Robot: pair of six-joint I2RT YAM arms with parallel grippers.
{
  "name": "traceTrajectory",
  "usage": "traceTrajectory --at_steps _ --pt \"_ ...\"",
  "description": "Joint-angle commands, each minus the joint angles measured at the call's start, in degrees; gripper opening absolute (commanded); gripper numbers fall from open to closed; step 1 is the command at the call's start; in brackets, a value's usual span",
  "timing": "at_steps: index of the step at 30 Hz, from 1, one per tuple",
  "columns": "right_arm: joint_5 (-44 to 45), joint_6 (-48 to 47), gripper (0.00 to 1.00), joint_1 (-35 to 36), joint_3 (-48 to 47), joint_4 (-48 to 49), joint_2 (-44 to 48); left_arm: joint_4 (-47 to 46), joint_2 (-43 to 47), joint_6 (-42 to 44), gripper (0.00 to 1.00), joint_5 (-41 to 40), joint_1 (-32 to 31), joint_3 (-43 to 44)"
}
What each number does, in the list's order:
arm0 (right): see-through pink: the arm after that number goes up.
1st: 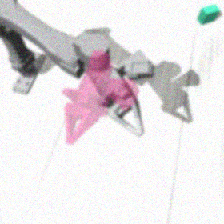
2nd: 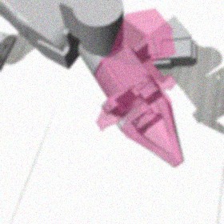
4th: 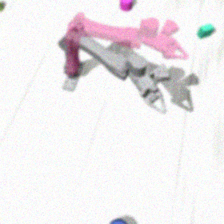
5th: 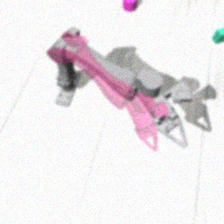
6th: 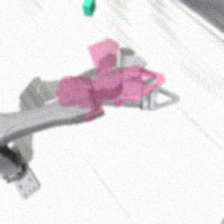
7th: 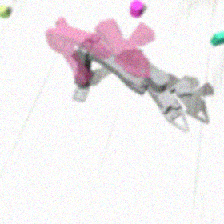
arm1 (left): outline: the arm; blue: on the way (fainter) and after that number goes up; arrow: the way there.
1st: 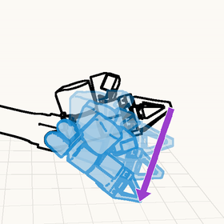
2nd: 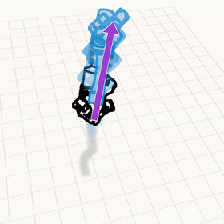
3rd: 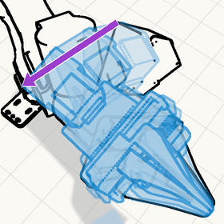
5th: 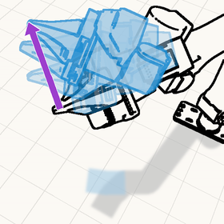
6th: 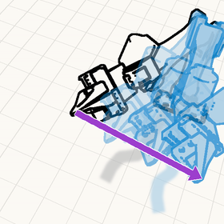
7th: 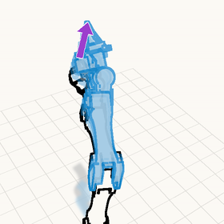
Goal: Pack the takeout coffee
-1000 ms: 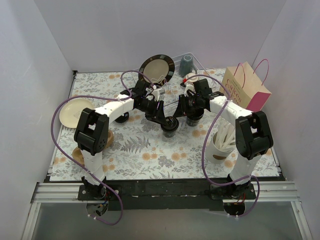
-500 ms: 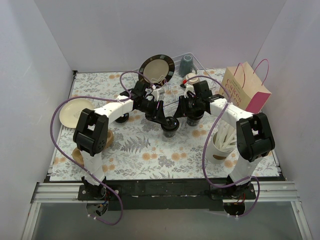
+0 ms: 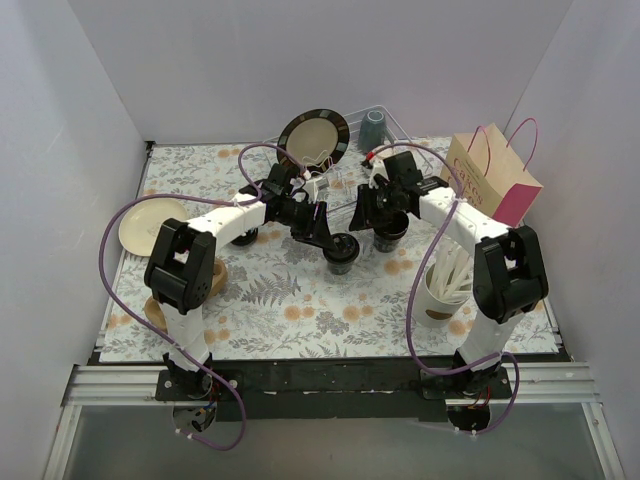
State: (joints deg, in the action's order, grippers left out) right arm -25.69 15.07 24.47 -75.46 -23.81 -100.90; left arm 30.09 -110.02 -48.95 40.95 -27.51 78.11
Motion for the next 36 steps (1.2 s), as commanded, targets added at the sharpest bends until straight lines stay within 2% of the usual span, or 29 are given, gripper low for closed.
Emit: traceTrajectory --at_steps 1,5,12,16,22,30,36 --pt "4.77 5.66 0.34 -1.26 -6.19 -4.66 3.24 8.94 -10.92 8.17 0.34 -30.31 -1.58 -9.11" --pt "6.71 8.22 0.35 -1.79 -2.08 -3.79 6.85 8.94 -10.83 8.17 0.34 -30.58 -1.58 -9.2" --pt "2.41 13.22 0.33 -1.79 6.45 -2.38 13.27 8.76 -10.74 7.99 0.34 -30.67 -1.67 -9.2" --pt "2.84 14.2 0.32 -1.79 9.97 -2.12 15.47 8.76 -11.27 7.99 0.34 -30.58 -1.76 -8.94" --pt "2.23 14.9 0.29 -1.53 13.14 0.08 15.21 8.94 -11.71 8.17 0.34 -30.58 -1.85 -8.5" --pt "-1.02 18.06 0.29 -0.74 16.84 7.98 14.24 8.85 -11.45 8.17 0.34 -30.49 -1.94 -8.85" --pt "0.2 18.94 0.28 -0.21 17.89 9.22 13.81 8.94 -11.62 7.99 0.34 -30.23 -2.02 -8.67"
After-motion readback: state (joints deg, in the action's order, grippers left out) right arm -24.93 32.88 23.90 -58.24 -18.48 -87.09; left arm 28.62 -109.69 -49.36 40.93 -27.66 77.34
